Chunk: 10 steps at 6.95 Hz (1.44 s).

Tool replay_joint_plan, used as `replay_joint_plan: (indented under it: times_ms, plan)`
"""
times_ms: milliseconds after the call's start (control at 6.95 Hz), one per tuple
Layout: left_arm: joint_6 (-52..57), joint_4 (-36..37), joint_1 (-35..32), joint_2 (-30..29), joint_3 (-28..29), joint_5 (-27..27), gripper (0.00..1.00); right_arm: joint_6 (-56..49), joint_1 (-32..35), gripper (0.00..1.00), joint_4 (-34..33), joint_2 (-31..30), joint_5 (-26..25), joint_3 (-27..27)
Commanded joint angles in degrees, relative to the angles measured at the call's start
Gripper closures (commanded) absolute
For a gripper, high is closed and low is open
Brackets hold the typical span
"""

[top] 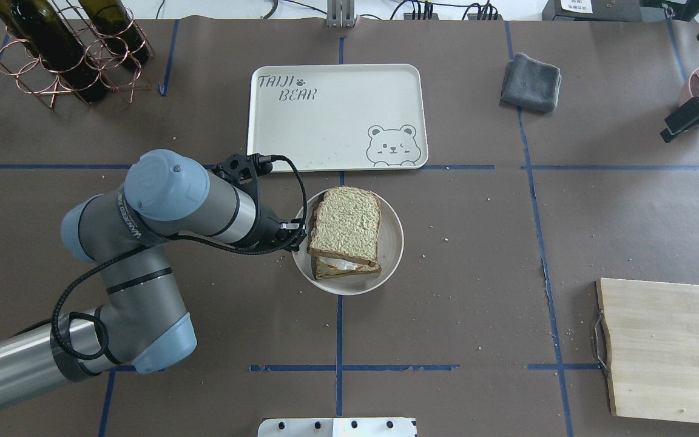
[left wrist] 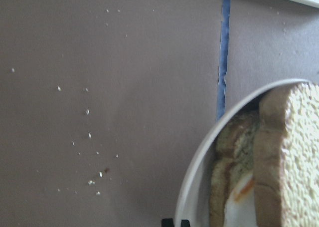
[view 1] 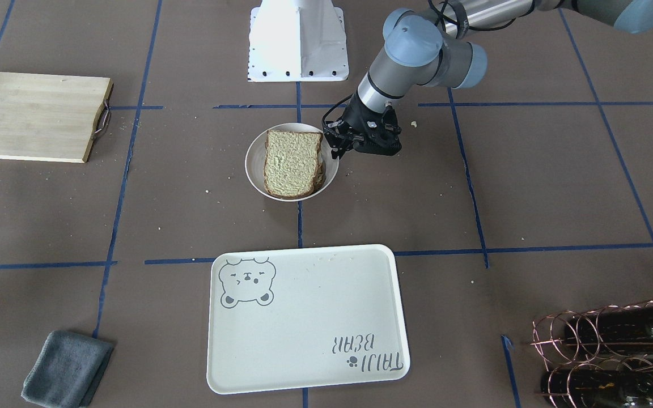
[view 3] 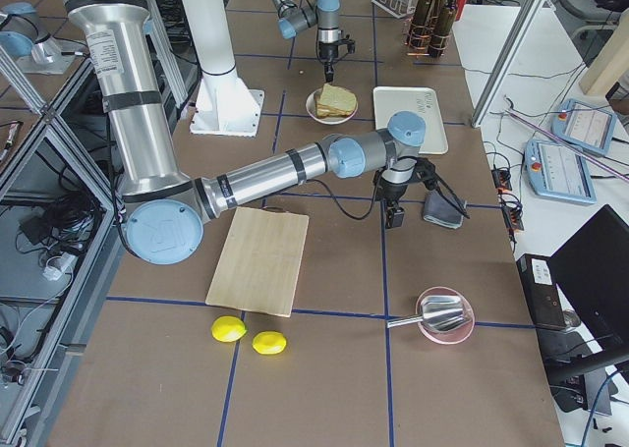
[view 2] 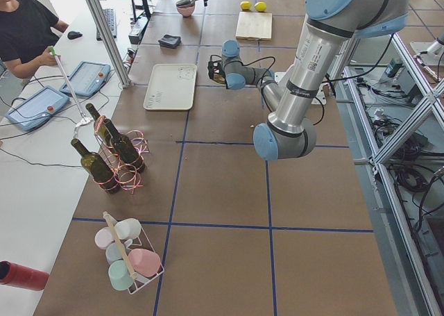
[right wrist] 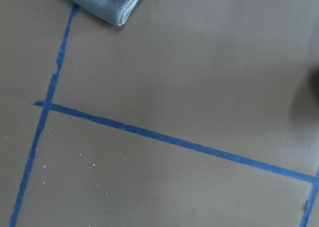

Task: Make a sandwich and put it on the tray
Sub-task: 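Grasp the plate rim with the left gripper and lift the plate, then carry the plate with the left gripper onto the tray and release it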

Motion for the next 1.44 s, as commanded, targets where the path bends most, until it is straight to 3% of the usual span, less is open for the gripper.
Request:
replay_joint_plan:
  times_ms: [0,288,575,1007,1295]
  plan:
    - [-9.7,0.1,-5.0,-4.5,4.7,-1.8,1.00,-8.4,4.0,0.00,0.5,-4.0,-0.1,-2.0]
    - [-21.8,-2.2,-7.1,-10.0,14.3,-1.7,1.00,-15.0,8.6,0.00,0.8,-6.6,-0.3,-5.2]
    - [-34.2,-10.4,-8.0,-13.2,24.1,1.0,1.00,-14.8,8.8,0.00,1.1,-5.8,0.3,-5.7]
    - [-39.0,-12.9,-8.6,-18.9,34.2,3.1,1.00,-14.6,9.5,0.00,1.0,-6.8,0.2,-5.8]
    - [-39.7,-15.2,-8.6,-20.4,37.9,5.2,1.00,-13.0,9.9,0.00,0.9,-6.8,0.6,-5.7]
